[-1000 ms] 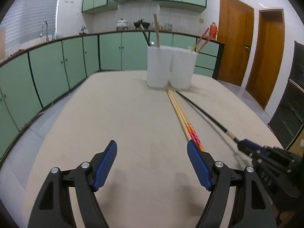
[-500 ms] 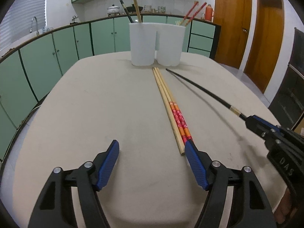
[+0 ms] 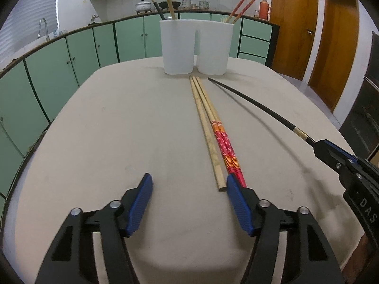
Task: Organize utensils
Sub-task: 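Grasp a plain wooden chopstick with the left tool while the right holds the black one, then carry both held chopsticks up over the white holder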
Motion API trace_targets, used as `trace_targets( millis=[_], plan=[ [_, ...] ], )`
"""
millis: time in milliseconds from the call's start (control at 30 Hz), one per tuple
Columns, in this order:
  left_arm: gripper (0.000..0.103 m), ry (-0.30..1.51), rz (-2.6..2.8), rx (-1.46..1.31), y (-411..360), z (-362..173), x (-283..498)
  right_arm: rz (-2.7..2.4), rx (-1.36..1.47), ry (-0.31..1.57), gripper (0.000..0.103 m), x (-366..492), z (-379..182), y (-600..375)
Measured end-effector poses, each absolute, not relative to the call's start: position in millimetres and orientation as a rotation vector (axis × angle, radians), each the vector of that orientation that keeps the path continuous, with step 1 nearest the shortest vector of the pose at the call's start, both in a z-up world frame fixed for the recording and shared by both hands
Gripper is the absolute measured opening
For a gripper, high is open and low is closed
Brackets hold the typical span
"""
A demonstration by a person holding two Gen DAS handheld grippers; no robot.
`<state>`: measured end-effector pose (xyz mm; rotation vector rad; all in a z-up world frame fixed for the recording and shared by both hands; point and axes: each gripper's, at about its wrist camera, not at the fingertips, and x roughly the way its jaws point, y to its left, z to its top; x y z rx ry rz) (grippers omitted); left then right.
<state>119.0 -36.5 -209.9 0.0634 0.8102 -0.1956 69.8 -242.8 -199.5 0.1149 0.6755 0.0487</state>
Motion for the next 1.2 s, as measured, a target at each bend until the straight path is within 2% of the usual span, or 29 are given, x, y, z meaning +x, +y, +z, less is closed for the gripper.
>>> trace_targets(
  millis=[67, 167, 233, 300, 500, 833, 1200],
  plan=[
    [0.050, 0.801, -0.192, 0.060, -38, -210, 119, 0.049, 0.116, 0.677, 0.006, 70, -199, -243],
    [0.032, 0.790, -0.190, 0.045, -37, -210, 119, 0.051, 0.117, 0.671, 0.006, 69, -198, -243],
    [0.014, 0.785, -0.198, 0.034, -36, -210, 119, 0.055, 0.112, 0.666, 0.006, 69, -197, -243],
    [0.006, 0.786, -0.212, 0.024, -36, -210, 119, 0.060, 0.106, 0.662, 0.006, 67, -196, -241],
    [0.006, 0.759, -0.224, -0.009, -32, -201, 114, 0.099, 0.083, 0.657, 0.006, 63, -191, -233],
    [0.006, 0.632, -0.215, -0.024, -19, -154, 101, 0.121, 0.051, 0.627, 0.006, 58, -174, -227],
    [0.006, 0.505, -0.245, -0.020, -19, -96, 107, 0.138, 0.049, 0.560, 0.006, 65, -123, -236]
  ],
)
